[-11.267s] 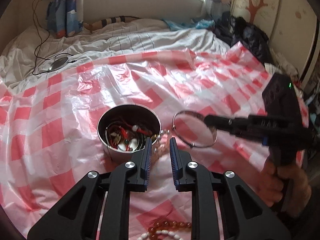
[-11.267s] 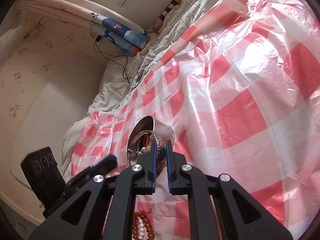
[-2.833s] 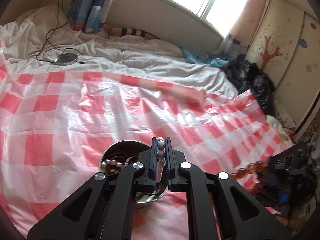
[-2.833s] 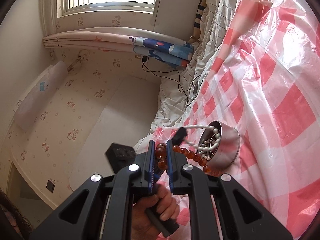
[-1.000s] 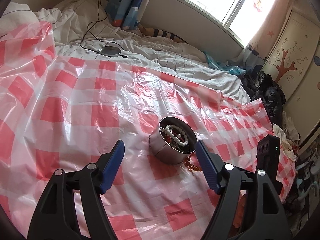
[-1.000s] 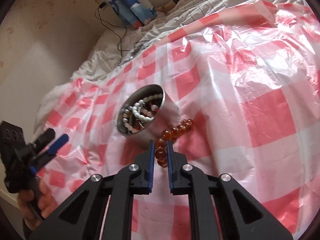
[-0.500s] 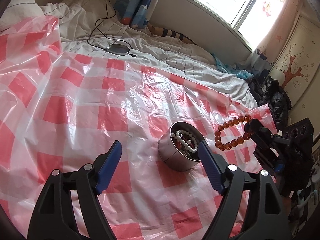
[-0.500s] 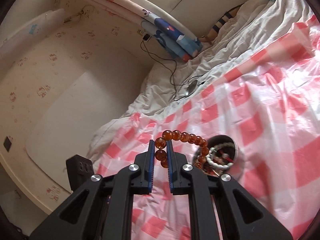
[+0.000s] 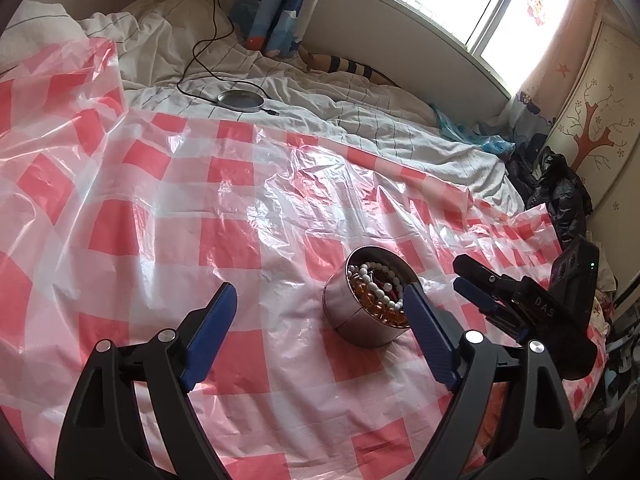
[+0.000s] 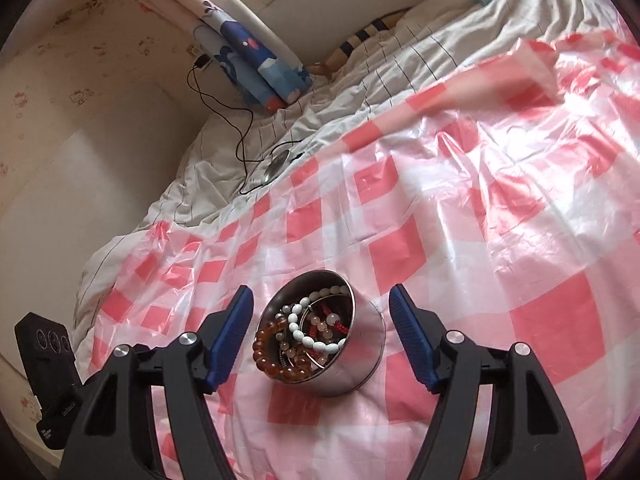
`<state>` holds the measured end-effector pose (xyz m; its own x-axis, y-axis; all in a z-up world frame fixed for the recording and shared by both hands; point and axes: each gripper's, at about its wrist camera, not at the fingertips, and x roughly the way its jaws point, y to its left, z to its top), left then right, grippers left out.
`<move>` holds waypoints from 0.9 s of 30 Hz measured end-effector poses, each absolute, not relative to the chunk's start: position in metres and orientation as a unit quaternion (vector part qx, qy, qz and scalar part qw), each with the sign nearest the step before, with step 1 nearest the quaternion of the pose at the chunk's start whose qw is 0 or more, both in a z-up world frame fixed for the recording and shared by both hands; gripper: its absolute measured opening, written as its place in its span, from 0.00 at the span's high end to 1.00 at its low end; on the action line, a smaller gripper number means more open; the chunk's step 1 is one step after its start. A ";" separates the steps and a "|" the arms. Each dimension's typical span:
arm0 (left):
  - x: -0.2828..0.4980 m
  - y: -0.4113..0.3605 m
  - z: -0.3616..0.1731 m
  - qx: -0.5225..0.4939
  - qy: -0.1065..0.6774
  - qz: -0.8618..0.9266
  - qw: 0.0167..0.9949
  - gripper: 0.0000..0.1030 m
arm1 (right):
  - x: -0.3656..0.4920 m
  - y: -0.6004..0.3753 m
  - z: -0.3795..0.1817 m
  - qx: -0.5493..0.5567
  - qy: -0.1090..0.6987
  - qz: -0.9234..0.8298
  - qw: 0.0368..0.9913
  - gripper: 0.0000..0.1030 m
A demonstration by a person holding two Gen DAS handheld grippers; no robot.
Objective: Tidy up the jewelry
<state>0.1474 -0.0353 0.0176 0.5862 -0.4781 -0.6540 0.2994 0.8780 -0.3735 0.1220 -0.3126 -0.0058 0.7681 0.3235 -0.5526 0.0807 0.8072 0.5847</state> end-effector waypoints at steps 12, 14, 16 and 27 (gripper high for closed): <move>0.148 -0.030 0.014 -0.107 0.401 -0.206 0.886 0.18 | 0.147 -0.228 -0.024 -0.023 0.396 -0.028 0.918 0.22; 0.149 -0.031 0.014 -0.107 0.400 -0.208 0.886 0.17 | 0.149 -0.249 -0.027 0.001 0.399 -0.061 0.915 0.21; 0.148 -0.032 0.015 -0.106 0.400 -0.210 0.886 0.17 | 0.148 -0.270 -0.027 0.028 0.400 -0.089 0.912 0.21; 0.145 -0.033 0.014 -0.097 0.403 -0.208 0.886 0.16 | 0.150 -0.280 -0.034 0.049 0.409 -0.083 0.908 0.08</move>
<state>0.1451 -0.0328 0.0139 0.5890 -0.4465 -0.6736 0.2905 0.8948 -0.3391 0.1496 -0.2798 -0.0336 0.6520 -0.1107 -0.7501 0.1902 0.9815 0.0204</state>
